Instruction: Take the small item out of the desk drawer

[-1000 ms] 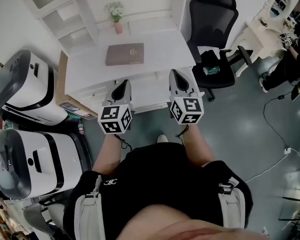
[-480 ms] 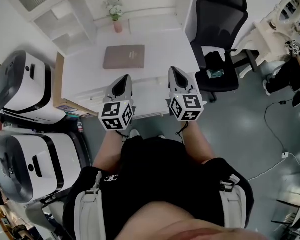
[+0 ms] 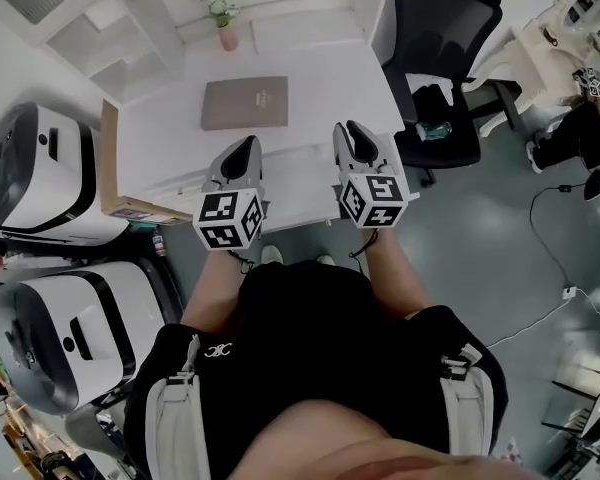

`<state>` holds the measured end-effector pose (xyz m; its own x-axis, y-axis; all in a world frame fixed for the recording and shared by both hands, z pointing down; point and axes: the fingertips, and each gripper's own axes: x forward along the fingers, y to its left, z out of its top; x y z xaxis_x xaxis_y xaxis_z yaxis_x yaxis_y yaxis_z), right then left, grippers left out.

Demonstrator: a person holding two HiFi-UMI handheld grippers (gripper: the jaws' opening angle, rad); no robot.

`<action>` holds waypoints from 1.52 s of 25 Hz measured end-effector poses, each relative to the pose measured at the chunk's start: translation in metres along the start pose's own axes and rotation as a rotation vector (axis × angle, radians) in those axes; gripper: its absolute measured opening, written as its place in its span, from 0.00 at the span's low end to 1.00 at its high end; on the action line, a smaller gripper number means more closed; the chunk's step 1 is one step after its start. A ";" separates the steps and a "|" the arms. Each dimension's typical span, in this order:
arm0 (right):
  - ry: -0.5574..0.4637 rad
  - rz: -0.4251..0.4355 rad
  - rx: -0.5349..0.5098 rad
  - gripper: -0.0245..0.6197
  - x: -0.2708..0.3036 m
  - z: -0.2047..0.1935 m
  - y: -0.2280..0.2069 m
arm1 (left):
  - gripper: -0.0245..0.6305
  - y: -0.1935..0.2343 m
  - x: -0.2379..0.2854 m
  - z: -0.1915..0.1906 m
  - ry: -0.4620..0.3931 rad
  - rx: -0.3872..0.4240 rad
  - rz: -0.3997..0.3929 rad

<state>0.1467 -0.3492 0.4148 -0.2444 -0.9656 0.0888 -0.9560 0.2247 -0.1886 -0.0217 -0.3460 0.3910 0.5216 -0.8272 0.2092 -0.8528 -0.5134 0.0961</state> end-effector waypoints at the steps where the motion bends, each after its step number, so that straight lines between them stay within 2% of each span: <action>1: 0.026 0.010 -0.001 0.19 0.004 -0.008 0.001 | 0.06 0.003 0.001 -0.001 0.002 -0.004 0.003; 5: 0.144 0.026 0.009 0.26 0.018 -0.044 0.001 | 0.06 0.013 0.002 -0.005 0.008 -0.018 0.018; 10: 0.311 0.024 -0.027 0.26 0.029 -0.095 -0.002 | 0.06 0.022 0.001 -0.011 0.018 -0.033 0.039; 18: 0.477 0.010 -0.010 0.26 0.037 -0.162 -0.006 | 0.06 0.036 -0.011 -0.021 0.033 -0.043 0.087; 23: 0.545 0.002 0.023 0.26 0.040 -0.195 -0.003 | 0.06 0.047 -0.022 -0.030 0.050 -0.059 0.124; 27: 0.603 -0.035 0.013 0.26 0.048 -0.218 -0.010 | 0.06 0.055 -0.029 -0.038 0.071 -0.073 0.148; 33: 0.615 -0.097 0.021 0.26 0.064 -0.248 -0.032 | 0.06 0.064 -0.037 -0.055 0.105 -0.092 0.182; 36: 0.648 -0.101 0.007 0.26 0.072 -0.265 -0.040 | 0.06 0.070 -0.041 -0.061 0.116 -0.098 0.203; 38: 0.675 -0.110 -0.048 0.26 0.076 -0.276 -0.046 | 0.06 0.074 -0.045 -0.065 0.125 -0.104 0.219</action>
<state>0.1271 -0.3972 0.7000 -0.1783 -0.6934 0.6981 -0.9834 0.1504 -0.1018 -0.1095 -0.3318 0.4524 0.3220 -0.8780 0.3542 -0.9466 -0.2934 0.1334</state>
